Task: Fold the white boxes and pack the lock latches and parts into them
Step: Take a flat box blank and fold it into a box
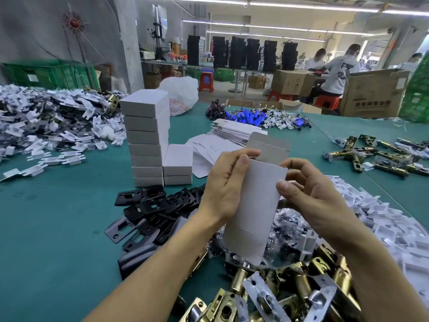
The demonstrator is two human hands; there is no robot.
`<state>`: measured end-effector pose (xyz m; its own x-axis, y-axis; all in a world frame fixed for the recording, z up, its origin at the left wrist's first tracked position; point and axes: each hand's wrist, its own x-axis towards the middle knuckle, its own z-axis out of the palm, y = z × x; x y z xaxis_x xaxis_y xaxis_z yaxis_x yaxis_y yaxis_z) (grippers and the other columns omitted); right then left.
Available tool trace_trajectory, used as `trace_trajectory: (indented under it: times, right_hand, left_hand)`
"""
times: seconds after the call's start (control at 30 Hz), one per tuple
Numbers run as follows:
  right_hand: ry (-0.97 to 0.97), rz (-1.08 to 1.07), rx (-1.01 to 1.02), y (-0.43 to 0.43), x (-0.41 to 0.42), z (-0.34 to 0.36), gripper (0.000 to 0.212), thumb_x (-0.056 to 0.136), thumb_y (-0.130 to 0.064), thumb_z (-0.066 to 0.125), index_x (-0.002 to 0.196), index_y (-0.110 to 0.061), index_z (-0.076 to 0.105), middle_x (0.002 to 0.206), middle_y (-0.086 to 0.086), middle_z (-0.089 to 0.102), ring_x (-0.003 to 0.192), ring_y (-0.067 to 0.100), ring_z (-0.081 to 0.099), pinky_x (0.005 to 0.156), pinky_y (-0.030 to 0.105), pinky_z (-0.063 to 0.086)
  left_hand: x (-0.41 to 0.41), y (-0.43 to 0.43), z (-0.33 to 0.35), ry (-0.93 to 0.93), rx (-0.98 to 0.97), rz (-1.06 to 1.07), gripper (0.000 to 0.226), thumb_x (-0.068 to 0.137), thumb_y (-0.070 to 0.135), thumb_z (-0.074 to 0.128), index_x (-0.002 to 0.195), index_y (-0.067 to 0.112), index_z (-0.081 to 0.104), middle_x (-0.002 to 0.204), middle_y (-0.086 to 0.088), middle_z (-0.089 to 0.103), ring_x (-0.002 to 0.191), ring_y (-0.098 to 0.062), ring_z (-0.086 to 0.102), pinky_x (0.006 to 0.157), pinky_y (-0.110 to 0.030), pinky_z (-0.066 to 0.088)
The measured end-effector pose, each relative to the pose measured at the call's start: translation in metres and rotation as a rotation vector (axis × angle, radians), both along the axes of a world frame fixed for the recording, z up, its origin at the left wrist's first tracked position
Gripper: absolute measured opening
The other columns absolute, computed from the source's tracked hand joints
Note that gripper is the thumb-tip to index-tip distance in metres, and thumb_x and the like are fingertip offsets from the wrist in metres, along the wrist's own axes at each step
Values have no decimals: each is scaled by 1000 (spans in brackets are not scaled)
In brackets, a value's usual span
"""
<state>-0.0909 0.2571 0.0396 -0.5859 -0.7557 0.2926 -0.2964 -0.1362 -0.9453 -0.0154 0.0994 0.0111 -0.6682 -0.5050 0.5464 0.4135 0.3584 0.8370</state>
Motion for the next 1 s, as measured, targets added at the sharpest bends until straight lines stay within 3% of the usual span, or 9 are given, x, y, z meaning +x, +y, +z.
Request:
trace_trajectory:
  times: [0.07,0.23,0.37,0.5,0.57,0.63,0.73,0.83,1.0]
  right_hand:
    - [55,-9,34,-1,2,0,30,79,-26,62,107,-18,56,91,3,61,77,13,61,69,28,56]
    - [226,-46,137,-2,2,-2,33,74,-40,67,100,-20,65,77,-3,70,73,20,65,74,44,54]
    - [255,-102,104,-4,2,-5,34,75,-39,67,105,-24,67,81,-3,71,76,19,68,72,39,58]
    - [238,-114,131,-2,-2,-7,32,79,-36,65,109,-22,65,80,1,72,76,15,69,74,49,57]
    - [229,-108,157,0,-6,-8,25,88,-23,66,113,-22,64,85,6,73,81,19,70,81,53,57]
    - [247,-109,204,0,-7,-9,26,92,-16,64,117,-24,64,91,7,73,86,20,70,86,53,55]
    - [285,-115,209,0,-3,-2,29,90,-29,63,119,-29,66,100,4,71,92,16,69,88,49,55]
    - [189,-157,-7,-1,5,7,30,85,-45,53,102,-28,72,99,-7,69,95,9,67,84,37,59]
    - [-78,-208,-315,-2,7,14,17,79,-51,59,83,-36,52,84,-8,67,79,15,66,62,31,54]
  left_hand:
    - [-2,-2,-3,-8,-19,59,25,101,32,44,113,28,66,116,0,67,109,-16,63,96,-48,51]
    - [-4,-2,-6,97,-114,96,19,104,21,43,106,19,62,95,15,65,88,-4,60,78,-26,49]
    - [0,-4,-8,-55,-142,3,25,95,48,51,113,30,52,90,20,58,76,-1,55,67,-15,44]
    - [6,-6,-12,-256,-301,-83,74,67,65,74,124,48,31,116,13,51,99,-8,59,84,-29,55]
    - [8,-5,-12,-350,-394,-52,92,56,68,80,126,49,23,118,13,48,99,-12,60,81,-40,56]
    - [8,-1,-11,-405,-479,37,95,49,70,78,121,47,21,111,19,44,91,-4,57,72,-39,55]
    - [6,4,-10,-382,-511,118,82,52,60,76,110,44,20,102,18,43,82,-1,54,64,-38,53]
    - [8,4,-9,-343,-506,73,78,54,51,75,110,43,21,100,16,43,81,-16,57,65,-45,55]
    - [10,8,-6,-290,-553,28,92,60,40,78,121,44,10,105,6,47,73,-23,62,62,-43,57]
